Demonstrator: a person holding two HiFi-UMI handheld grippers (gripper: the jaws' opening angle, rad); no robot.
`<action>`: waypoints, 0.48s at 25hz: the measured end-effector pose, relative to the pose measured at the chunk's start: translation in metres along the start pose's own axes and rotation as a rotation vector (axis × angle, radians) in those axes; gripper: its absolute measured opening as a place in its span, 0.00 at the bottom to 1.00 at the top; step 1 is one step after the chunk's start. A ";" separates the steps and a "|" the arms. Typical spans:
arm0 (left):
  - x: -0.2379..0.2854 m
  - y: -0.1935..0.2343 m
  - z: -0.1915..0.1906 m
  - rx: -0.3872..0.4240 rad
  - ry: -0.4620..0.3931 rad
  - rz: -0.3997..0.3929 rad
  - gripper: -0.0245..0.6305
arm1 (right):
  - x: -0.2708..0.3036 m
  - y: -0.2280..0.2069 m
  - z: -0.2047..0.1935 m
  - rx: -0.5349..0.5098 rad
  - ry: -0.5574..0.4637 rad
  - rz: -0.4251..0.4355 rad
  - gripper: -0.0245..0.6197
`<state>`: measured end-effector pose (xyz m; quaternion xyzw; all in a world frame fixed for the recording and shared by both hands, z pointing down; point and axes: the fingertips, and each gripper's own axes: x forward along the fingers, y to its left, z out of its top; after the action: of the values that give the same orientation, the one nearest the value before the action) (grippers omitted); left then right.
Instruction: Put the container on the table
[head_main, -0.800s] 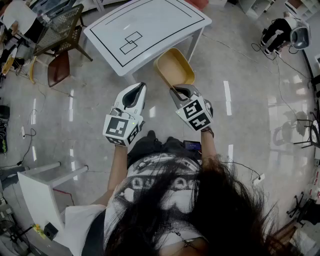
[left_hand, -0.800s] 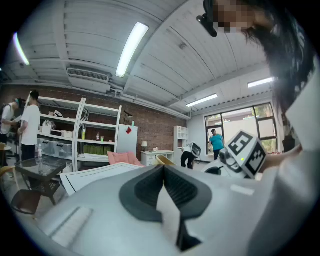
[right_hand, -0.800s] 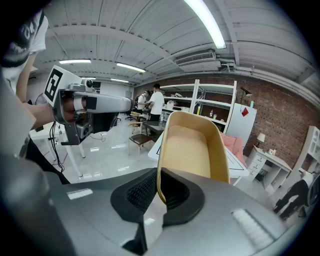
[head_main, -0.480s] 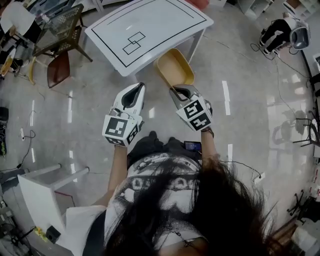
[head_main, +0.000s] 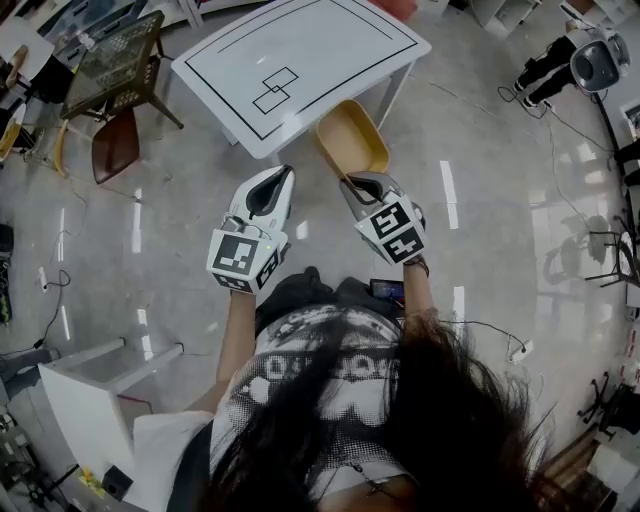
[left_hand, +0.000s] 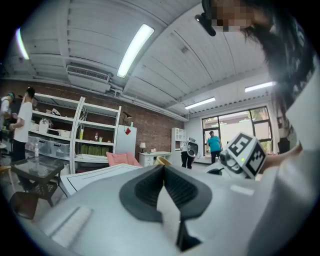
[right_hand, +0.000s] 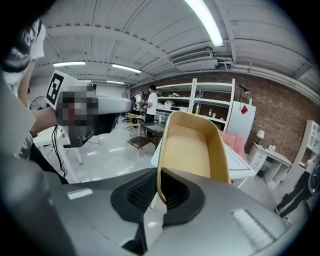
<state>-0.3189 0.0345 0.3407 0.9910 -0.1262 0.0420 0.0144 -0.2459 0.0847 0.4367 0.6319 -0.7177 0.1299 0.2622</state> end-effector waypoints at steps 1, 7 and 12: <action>-0.001 0.005 -0.001 0.000 0.000 -0.004 0.04 | 0.004 0.001 0.001 0.003 0.002 -0.004 0.07; -0.002 0.025 -0.012 -0.018 0.014 -0.038 0.04 | 0.021 0.005 0.006 0.019 0.029 -0.027 0.07; 0.002 0.041 -0.012 -0.040 0.010 -0.052 0.04 | 0.030 0.003 0.008 0.025 0.061 -0.040 0.07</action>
<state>-0.3282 -0.0057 0.3538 0.9933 -0.1009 0.0440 0.0358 -0.2519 0.0562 0.4467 0.6451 -0.6949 0.1528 0.2787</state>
